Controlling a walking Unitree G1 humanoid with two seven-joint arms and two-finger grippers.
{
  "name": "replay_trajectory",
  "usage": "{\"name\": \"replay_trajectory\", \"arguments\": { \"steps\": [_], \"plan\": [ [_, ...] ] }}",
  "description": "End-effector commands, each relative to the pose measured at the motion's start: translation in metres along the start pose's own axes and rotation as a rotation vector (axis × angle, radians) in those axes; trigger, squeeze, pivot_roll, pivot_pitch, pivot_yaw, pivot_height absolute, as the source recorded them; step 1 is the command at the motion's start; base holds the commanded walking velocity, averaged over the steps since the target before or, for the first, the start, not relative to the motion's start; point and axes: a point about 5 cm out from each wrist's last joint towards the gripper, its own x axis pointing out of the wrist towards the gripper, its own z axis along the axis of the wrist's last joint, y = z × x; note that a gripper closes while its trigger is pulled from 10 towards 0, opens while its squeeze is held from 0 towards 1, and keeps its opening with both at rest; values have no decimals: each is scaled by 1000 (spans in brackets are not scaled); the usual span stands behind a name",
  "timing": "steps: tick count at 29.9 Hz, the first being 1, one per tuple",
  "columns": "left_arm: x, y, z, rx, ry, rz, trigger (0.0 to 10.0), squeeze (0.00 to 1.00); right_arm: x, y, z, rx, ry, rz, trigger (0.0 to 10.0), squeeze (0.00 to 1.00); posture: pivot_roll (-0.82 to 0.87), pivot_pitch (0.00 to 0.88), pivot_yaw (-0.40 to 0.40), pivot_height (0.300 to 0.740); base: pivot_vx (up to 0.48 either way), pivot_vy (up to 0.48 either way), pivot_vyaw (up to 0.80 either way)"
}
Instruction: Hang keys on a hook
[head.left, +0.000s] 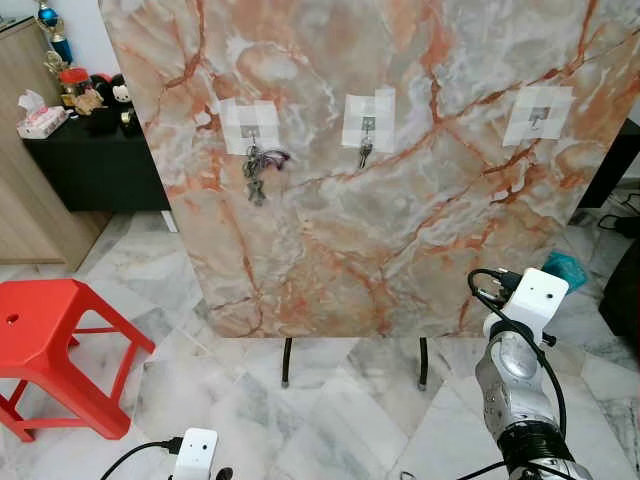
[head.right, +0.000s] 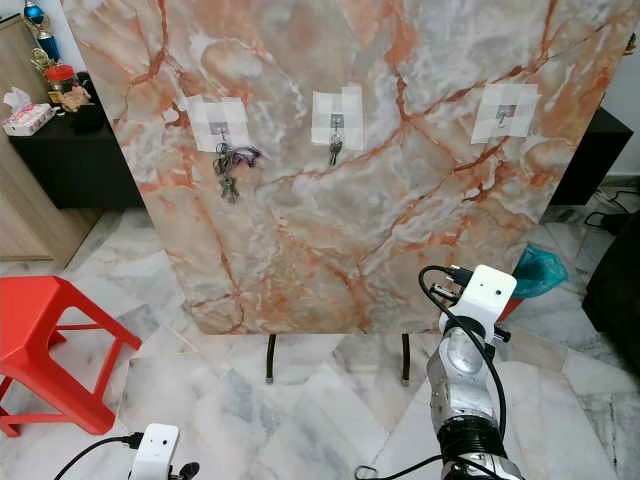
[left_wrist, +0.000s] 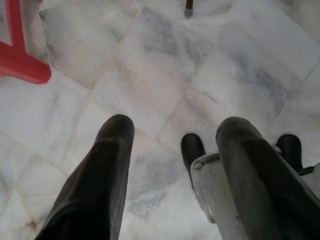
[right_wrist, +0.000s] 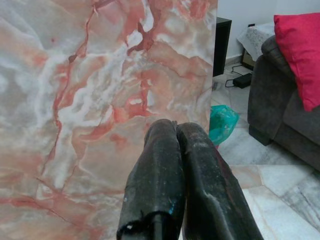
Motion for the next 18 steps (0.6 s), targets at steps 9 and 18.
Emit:
{"name": "replay_trajectory", "arguments": {
  "steps": [9,18],
  "plan": [
    [0,1,-1,8,2,-2,10000,0,1,0,4,12,-14,-13,10000,0,-31,0,4,740,258,0,0],
    [-1,1,-3,6,7,-1,10000,0,-2,4,0,13,-2,-2,10000,0,-23,0,-2,740,261,0,0]
  ]
}}
